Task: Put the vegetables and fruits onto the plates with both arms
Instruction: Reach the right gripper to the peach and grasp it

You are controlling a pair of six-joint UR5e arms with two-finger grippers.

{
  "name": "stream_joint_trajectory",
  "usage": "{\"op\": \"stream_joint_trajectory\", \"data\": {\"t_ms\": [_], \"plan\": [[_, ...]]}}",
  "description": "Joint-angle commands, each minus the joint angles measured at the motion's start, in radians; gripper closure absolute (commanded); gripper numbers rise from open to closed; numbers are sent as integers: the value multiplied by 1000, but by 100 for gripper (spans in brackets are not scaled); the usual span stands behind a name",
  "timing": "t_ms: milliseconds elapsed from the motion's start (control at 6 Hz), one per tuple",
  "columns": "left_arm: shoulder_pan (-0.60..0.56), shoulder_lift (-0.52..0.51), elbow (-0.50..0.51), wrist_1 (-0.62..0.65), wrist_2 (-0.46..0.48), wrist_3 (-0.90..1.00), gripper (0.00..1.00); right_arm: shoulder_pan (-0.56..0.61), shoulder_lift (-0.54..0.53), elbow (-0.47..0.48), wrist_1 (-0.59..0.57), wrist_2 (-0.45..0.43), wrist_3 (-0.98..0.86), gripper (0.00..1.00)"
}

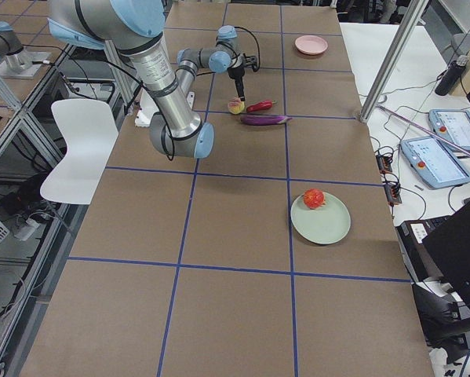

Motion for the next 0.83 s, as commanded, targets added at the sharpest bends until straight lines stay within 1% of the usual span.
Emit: {"op": "stream_joint_trajectory", "data": {"t_ms": [0,333,667], "plan": [[0,1,0,0,0,0,0,-29,8,-32,-3,-20,5,1],[0,1,0,2,1,0,0,-41,13,-82,-3,-57,-4,1],[0,0,1,1,0,0,0,-48,8,-97,-3,-57,-10,1]]}}
